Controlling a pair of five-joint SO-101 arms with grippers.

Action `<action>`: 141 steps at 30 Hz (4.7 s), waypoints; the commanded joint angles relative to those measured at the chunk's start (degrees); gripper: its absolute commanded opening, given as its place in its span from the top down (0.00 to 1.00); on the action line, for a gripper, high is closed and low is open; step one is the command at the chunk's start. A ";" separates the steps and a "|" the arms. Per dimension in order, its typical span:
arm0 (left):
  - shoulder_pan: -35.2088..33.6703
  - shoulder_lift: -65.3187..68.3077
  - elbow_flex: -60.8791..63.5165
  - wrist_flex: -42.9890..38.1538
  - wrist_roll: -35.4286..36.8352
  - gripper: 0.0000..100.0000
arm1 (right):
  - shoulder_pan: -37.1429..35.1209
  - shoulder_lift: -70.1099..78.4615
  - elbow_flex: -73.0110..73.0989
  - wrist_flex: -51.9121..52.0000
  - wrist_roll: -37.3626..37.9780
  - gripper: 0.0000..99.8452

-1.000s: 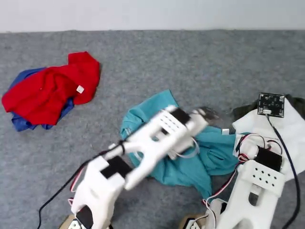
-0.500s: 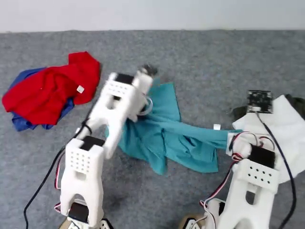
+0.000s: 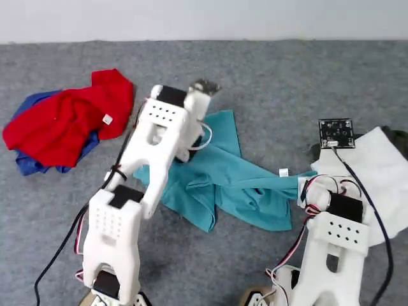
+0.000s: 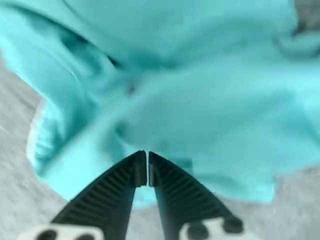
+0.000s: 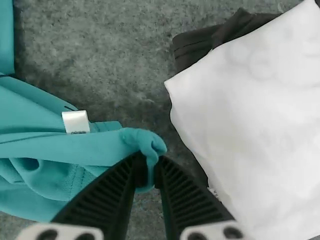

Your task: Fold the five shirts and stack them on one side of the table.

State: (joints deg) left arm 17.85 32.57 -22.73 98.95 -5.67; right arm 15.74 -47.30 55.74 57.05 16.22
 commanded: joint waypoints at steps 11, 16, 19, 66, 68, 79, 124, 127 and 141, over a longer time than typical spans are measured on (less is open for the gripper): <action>13.19 -21.54 28.09 -8.35 1.32 0.93 | -0.57 0.75 -0.70 0.22 0.79 0.99; 15.47 -21.45 28.26 -8.53 2.46 0.92 | -0.57 0.75 -0.70 0.40 0.79 0.99; 15.47 -21.45 28.35 -9.67 2.73 0.92 | -0.57 0.75 -0.70 0.40 0.79 0.99; 18.20 -6.68 17.36 -8.53 2.29 0.99 | -0.57 0.40 -0.44 0.40 0.79 0.99; 15.38 -6.33 17.36 -8.53 2.73 0.99 | -0.57 0.40 -0.44 0.40 0.79 0.99; 2.90 -6.07 17.63 -7.03 4.66 0.99 | -0.75 0.66 -0.44 0.31 0.79 0.99; -3.69 -5.89 8.92 1.49 6.07 0.93 | -0.92 0.31 0.18 -0.13 0.79 0.99; -3.96 -4.04 8.92 1.49 5.98 0.92 | -0.92 0.31 0.18 -0.13 0.79 0.99; -5.10 -1.76 7.96 0.79 4.13 0.92 | -0.92 0.31 0.18 -0.13 0.79 0.99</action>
State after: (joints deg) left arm 13.36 34.86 -13.93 98.95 -0.40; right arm 15.38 -47.30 56.18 57.05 16.22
